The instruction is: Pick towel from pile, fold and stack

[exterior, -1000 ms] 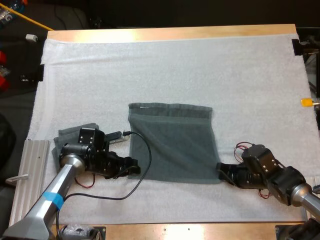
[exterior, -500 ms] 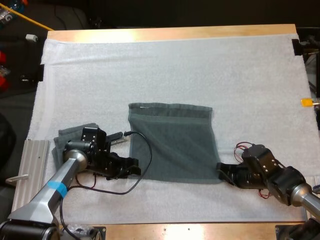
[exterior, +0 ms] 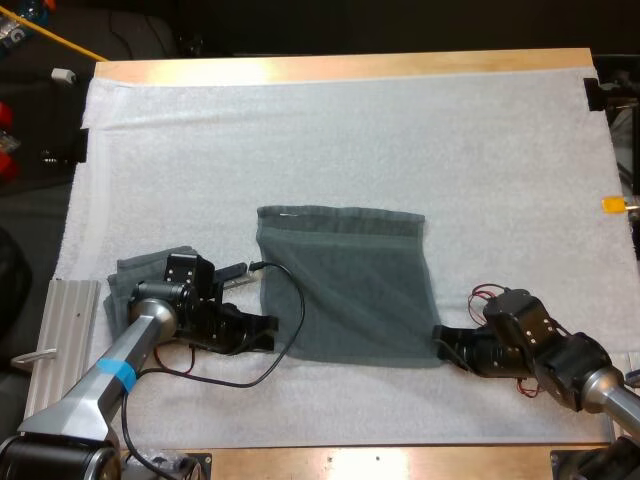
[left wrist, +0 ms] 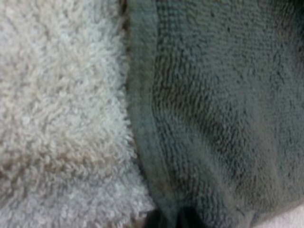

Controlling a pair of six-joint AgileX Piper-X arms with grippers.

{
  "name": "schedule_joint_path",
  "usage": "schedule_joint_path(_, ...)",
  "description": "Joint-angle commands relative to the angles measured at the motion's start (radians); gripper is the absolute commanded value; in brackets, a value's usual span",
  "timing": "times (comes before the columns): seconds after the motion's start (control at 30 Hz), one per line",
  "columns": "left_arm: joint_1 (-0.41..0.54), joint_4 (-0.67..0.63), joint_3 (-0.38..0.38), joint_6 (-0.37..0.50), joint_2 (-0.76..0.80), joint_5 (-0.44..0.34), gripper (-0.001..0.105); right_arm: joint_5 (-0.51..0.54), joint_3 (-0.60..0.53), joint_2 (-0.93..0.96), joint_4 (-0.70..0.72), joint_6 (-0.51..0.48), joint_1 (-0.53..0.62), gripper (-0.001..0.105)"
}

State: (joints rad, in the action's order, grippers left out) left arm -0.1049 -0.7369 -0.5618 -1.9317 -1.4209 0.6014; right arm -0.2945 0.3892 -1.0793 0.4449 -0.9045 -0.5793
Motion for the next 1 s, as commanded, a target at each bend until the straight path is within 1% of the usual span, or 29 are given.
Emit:
schedule_joint_path(0.0, -0.005, -0.001, 0.003, 0.011, -0.003, 0.003, 0.0, 0.007, 0.002, 0.008, 0.008, -0.015, 0.004, 0.0)
schedule_joint_path(0.03, -0.005, -0.005, 0.003, 0.017, -0.003, 0.003, 0.0, 0.007, 0.002, 0.008, 0.008, -0.015, 0.004, 0.0)
schedule_joint_path(0.13, -0.005, -0.061, 0.003, 0.084, 0.004, 0.003, 0.0, 0.007, 0.002, 0.008, 0.004, -0.015, 0.004, 0.0)
schedule_joint_path(0.2, -0.005, -0.124, 0.003, 0.137, 0.025, 0.0, 0.0, 0.007, 0.008, 0.012, 0.006, -0.019, 0.004, 0.0)
schedule_joint_path(0.3, -0.005, -0.206, 0.003, 0.181, 0.083, -0.007, 0.0, 0.007, 0.024, 0.042, 0.035, -0.019, 0.004, 0.0)
schedule_joint_path(0.43, -0.005, -0.306, 0.003, 0.217, 0.179, -0.007, 0.0, 0.007, 0.046, 0.106, 0.118, -0.019, -0.028, 0.0)
schedule_joint_path(0.53, -0.005, -0.372, 0.003, 0.217, 0.258, 0.003, 0.0, 0.007, 0.057, 0.165, 0.18, -0.017, -0.083, 0.0)
schedule_joint_path(0.63, -0.005, -0.432, 0.003, 0.226, 0.332, 0.004, 0.0, 0.013, 0.062, 0.212, 0.231, 0.013, -0.153, 0.0)
schedule_joint_path(0.7, -0.005, -0.449, 0.003, 0.227, 0.37, 0.004, 0.0, 0.034, 0.066, 0.235, 0.255, 0.039, -0.193, 0.0)
schedule_joint_path(0.73, -0.005, -0.448, 0.003, 0.227, 0.383, 0.004, 0.0, 0.047, 0.066, 0.244, 0.257, 0.07, -0.211, 0.0)
schedule_joint_path(0.83, -0.005, -0.412, 0.003, 0.216, 0.39, 0.004, 0.0, 0.077, 0.066, 0.248, 0.229, 0.204, -0.23, 0.0)
schedule_joint_path(0.87, -0.005, -0.388, 0.003, 0.205, 0.385, 0.004, 0.0, 0.085, 0.066, 0.244, 0.21, 0.24, -0.226, 0.0)
schedule_joint_path(0.97, -0.003, -0.272, 0.003, 0.127, 0.354, 0.011, 0.0, 0.114, 0.064, 0.216, 0.121, 0.338, -0.208, 0.0)
